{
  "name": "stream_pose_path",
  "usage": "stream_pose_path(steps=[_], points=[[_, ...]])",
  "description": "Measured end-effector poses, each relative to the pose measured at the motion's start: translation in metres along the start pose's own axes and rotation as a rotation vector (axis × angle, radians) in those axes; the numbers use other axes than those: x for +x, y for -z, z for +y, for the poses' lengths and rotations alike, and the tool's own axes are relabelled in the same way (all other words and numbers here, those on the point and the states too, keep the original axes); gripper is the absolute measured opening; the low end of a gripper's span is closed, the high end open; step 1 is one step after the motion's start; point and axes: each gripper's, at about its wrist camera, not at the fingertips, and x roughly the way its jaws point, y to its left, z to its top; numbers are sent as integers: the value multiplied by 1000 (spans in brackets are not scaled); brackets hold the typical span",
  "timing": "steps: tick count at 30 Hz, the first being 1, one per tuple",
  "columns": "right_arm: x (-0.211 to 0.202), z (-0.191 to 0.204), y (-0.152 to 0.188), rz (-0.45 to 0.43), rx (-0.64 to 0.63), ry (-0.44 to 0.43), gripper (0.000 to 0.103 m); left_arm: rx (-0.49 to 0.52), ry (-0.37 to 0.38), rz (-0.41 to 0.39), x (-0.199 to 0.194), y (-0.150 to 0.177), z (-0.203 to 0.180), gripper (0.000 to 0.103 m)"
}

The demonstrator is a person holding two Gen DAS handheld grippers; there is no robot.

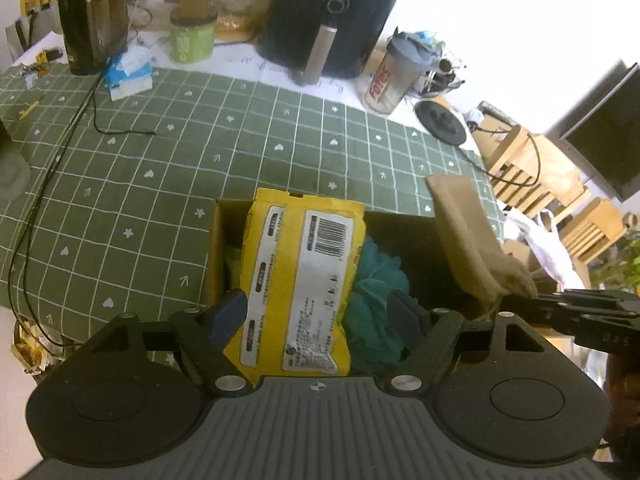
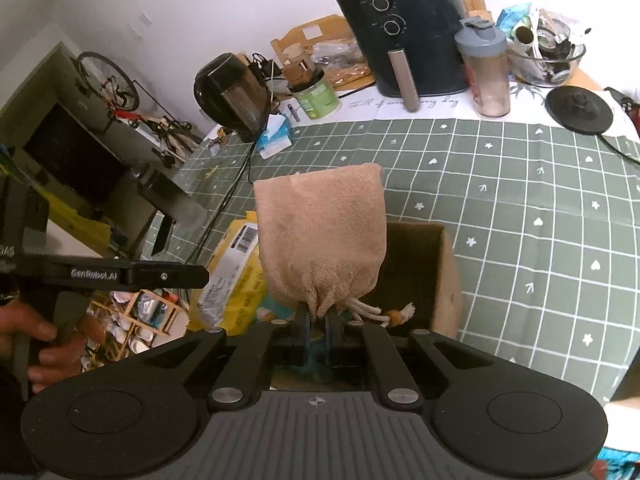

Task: Organize soft objects
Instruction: 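Carry the yellow packet into the box with the left gripper while the right gripper carries the pouch, then lower the yellow packet and the pouch into the box and open both grippers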

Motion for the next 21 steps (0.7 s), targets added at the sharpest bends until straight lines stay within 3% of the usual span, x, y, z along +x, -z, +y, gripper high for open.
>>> stream_pose_path(steps=[3, 6, 8, 11, 14, 18, 21], points=[[1, 5, 3, 4, 33, 9, 10, -5, -12, -30, -8, 8, -6, 77], [8, 8, 7, 22, 44, 32, 25, -16, -25, -53, -16, 17, -9, 80], [11, 12, 11, 32, 29, 48, 58, -11, -28, -67, -21, 22, -12, 85], [8, 22, 18, 20, -23, 94, 87, 11, -30, -89, -28, 30, -18, 90], [7, 29, 24, 23, -63, 152, 98, 30, -35, -104, -30, 35, -22, 93], [8, 33, 32, 33, -66, 210, 103, 43, -33, -81, -29, 41, -25, 94], [11, 40, 37, 42, -82, 259, 103, 55, -45, -76, -31, 48, -24, 103]])
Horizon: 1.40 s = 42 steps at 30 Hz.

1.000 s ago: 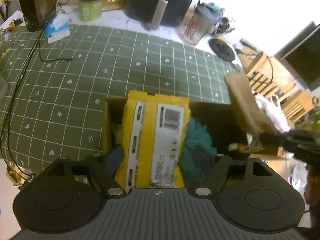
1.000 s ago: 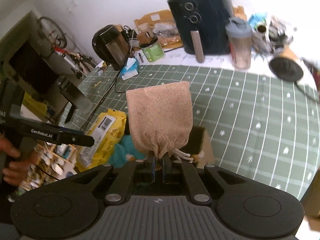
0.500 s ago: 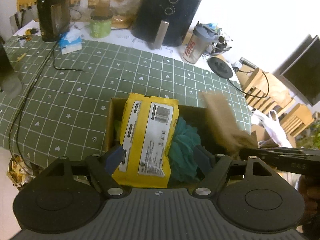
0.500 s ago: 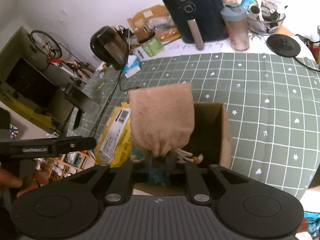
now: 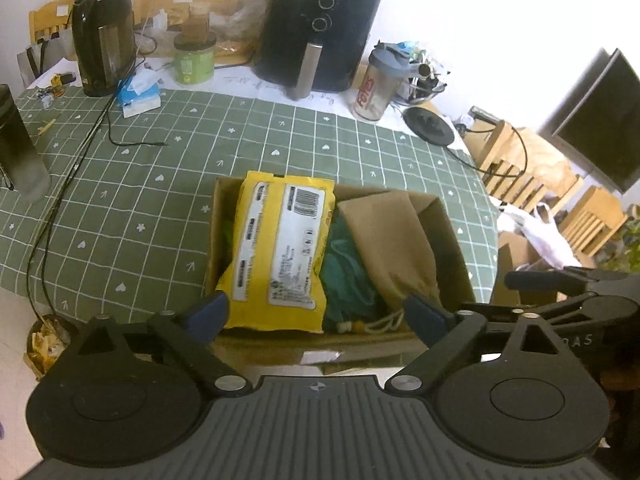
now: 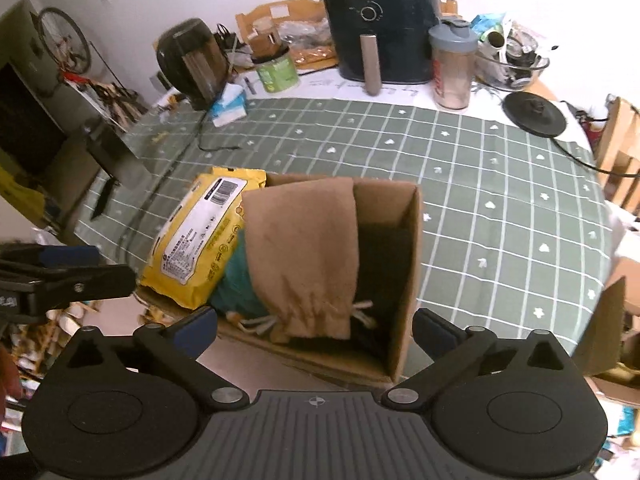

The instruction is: Organize soft objects

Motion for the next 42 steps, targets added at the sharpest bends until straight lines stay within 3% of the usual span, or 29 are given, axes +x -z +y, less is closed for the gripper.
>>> stream_pose_path(steps=[17, 42], points=[[-3, 32, 42, 81, -14, 130, 103, 79, -111, 111, 4, 32, 3, 103], [0, 42, 45, 109, -31, 164, 103, 60, -115, 166, 6, 39, 14, 103]])
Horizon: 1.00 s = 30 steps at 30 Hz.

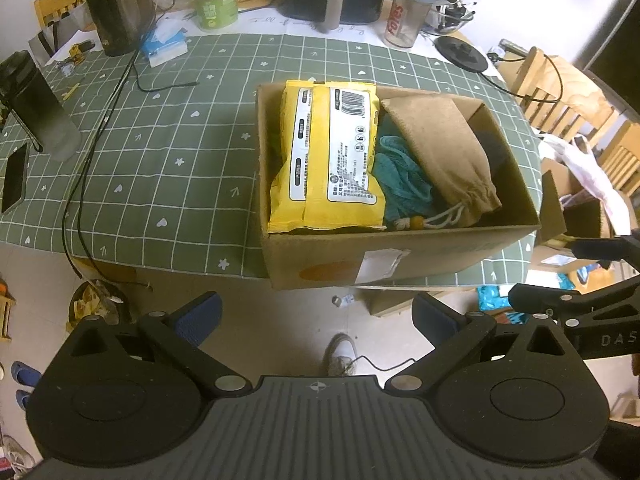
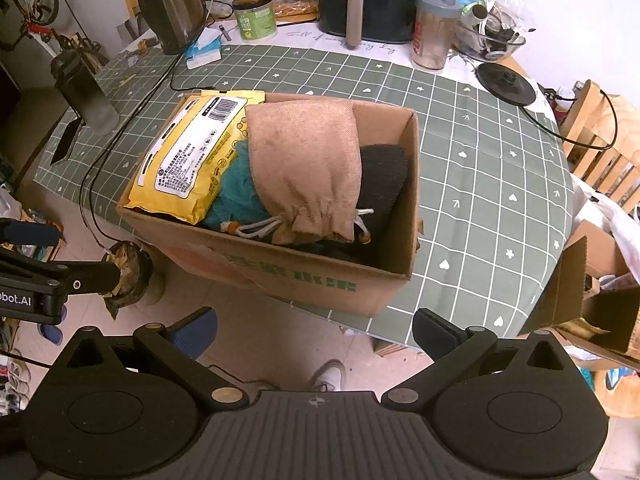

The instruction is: Organize soft objects

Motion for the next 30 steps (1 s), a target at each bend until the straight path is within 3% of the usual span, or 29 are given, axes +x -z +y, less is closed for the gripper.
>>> stream_pose_path(steps=[30], points=[[1, -3, -2, 3, -4, 12, 103, 8, 10, -5, -2, -2, -2, 103]])
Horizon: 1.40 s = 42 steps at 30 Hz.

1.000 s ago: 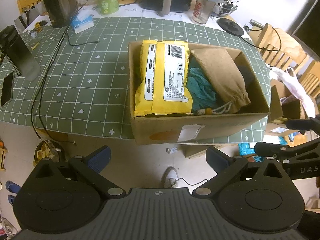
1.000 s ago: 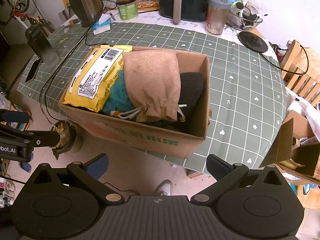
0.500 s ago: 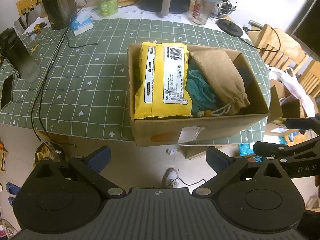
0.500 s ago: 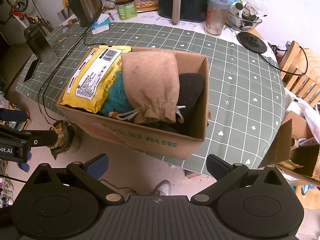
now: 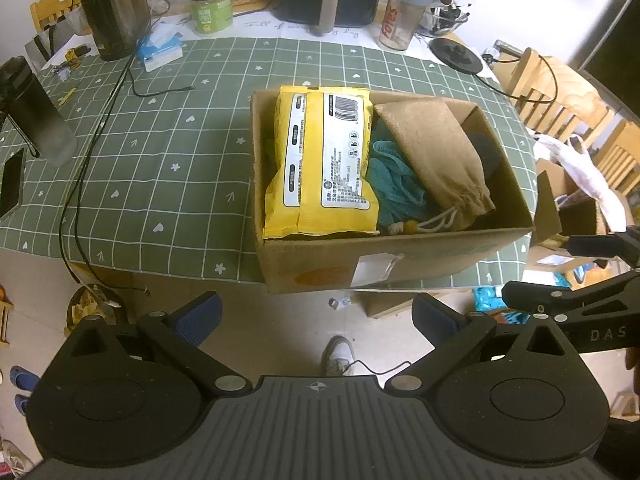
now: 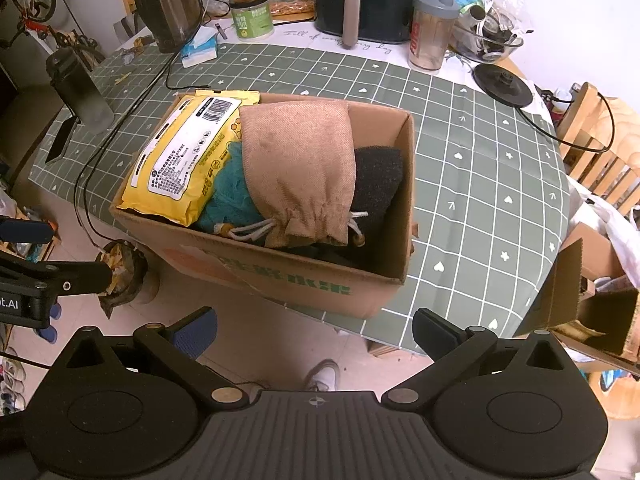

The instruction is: Organize soft objects

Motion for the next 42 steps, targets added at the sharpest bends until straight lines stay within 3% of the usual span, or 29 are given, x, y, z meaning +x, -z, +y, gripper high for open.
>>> stream_pose_path(steps=[42], points=[[-1, 0, -1, -21, 9, 13, 103, -14, 1, -3, 0, 1, 3, 103]])
